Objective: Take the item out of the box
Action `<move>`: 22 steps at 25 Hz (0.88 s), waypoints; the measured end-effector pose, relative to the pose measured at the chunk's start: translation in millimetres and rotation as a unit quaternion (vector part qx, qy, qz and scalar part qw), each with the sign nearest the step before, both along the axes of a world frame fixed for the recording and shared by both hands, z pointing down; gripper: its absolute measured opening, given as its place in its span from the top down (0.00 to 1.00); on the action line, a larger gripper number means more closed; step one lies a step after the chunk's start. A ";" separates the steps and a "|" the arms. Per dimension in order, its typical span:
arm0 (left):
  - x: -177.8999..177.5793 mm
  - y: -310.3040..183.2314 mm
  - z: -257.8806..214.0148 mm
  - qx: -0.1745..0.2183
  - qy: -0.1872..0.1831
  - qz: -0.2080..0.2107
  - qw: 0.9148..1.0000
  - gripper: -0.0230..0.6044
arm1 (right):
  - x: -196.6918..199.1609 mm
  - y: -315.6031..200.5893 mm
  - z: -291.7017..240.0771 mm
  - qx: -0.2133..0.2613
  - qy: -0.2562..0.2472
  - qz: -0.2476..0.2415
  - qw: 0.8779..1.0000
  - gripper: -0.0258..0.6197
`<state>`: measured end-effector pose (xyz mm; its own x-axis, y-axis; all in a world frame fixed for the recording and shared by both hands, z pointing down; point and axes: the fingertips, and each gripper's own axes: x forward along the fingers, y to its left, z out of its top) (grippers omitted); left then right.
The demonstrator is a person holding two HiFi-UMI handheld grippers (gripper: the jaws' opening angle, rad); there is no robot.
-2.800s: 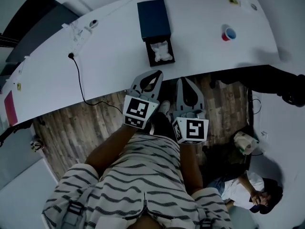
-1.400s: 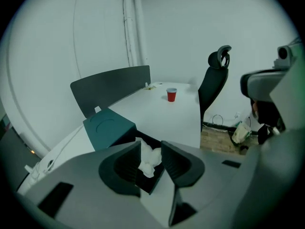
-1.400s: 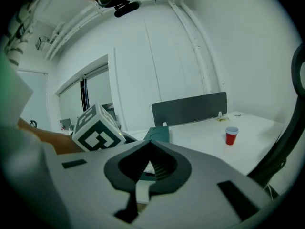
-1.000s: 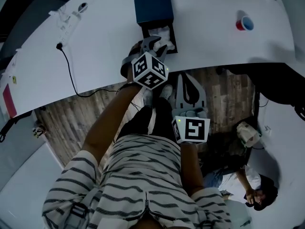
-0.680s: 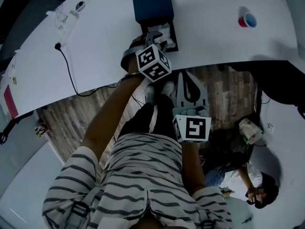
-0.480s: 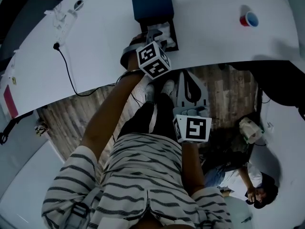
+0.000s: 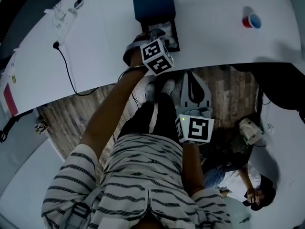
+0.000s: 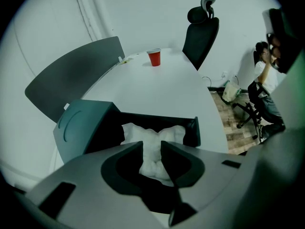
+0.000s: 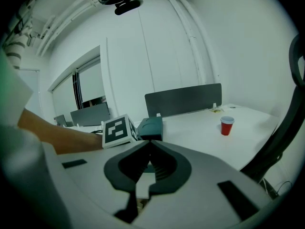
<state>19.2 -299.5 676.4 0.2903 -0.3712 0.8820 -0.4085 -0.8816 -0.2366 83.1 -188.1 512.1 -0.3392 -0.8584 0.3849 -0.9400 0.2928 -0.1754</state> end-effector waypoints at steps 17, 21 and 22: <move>-2.7 1.7 4.0 -0.010 0.006 -0.005 1.000 0.91 | -6.5 2.5 -3.9 0.007 0.023 -0.011 1.000 0.93; -3.9 0.7 -2.4 -0.001 0.006 -0.011 1.000 0.91 | -4.9 5.1 -4.4 0.000 0.031 -0.010 0.999 0.93; -3.5 0.9 -4.4 -0.001 0.007 -0.012 1.000 0.92 | -3.9 5.5 -4.2 -0.002 0.030 -0.007 1.000 0.93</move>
<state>15.7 -298.7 672.1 0.2939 -0.3767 0.8785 -0.4325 -0.8720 -0.2292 79.2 -182.6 507.9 -0.3270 -0.8520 0.4089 -0.9447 0.3052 -0.1196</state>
